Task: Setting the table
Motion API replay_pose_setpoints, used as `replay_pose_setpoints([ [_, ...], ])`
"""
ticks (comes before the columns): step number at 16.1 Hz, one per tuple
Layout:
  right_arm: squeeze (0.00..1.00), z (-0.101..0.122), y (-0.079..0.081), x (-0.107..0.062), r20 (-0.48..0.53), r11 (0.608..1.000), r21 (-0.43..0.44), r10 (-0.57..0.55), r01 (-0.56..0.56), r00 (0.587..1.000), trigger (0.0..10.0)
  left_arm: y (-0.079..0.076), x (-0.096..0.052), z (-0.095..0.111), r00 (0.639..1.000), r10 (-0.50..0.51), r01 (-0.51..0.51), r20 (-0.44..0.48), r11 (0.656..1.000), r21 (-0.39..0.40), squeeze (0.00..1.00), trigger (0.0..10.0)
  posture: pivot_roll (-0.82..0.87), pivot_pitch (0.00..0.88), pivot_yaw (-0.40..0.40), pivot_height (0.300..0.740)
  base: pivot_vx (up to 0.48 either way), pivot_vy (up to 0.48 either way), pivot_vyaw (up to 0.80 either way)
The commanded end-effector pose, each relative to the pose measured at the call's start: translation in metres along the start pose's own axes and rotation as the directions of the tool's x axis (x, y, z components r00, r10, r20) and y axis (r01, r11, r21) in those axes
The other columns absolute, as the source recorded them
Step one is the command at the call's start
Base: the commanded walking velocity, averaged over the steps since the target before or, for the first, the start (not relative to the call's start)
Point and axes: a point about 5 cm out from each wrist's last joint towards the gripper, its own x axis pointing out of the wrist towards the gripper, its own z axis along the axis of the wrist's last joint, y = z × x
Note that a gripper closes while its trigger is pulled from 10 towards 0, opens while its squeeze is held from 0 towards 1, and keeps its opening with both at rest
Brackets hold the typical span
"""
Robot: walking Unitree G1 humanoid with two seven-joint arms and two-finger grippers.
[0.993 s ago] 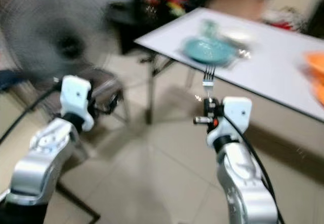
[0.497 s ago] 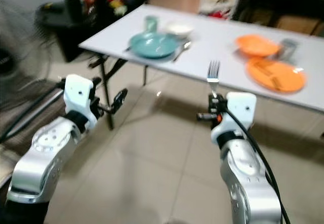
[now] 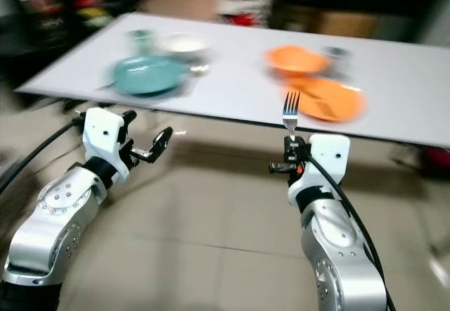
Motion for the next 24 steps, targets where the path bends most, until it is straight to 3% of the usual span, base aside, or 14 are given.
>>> replay_pose_setpoints([
  [1, 0.00, 0.003, -0.006, -0.001, 0.008, 1.000, -0.008, -0.021, 0.021, 1.000, 10.0, -0.007, 0.002, 0.004, 0.999, -0.031, 0.031, 0.019, 1.000, 0.003, 0.00, 10.0, -0.04, 0.000, -0.029, 0.740, 0.281, 0.000, -0.79],
  [5, 0.00, 0.002, -0.006, 0.001, 0.005, 1.000, -0.006, -0.012, 0.012, 1.000, 10.0, -0.007, 0.000, 0.004, 0.999, -0.033, 0.033, 0.020, 0.999, 0.007, 0.00, 10.0, -0.03, 0.000, -0.036, 0.740, 0.277, 0.000, -0.64],
  [24, 0.00, -0.004, -0.017, 0.009, -0.037, 1.000, -0.024, 0.015, -0.016, 0.999, 10.0, -0.003, -0.005, -0.003, 1.000, 0.000, 0.000, 0.002, 1.000, -0.002, 0.00, 10.0, -0.02, 0.000, -0.045, 0.740, 0.375, 0.000, 0.00],
])
